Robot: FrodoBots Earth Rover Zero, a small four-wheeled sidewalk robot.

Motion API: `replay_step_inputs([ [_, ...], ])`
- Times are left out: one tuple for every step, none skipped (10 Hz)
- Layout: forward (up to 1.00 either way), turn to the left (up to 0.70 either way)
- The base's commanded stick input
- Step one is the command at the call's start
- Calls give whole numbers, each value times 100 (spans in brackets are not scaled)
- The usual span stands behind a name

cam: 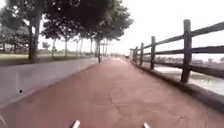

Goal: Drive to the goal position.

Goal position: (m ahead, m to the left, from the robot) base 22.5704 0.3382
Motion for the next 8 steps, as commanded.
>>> replay_step_inputs([
  [70,1],
  [70,0],
  [70,0],
  [70,0],
  [70,1],
  [70,2],
  [70,2],
  [70,2],
])
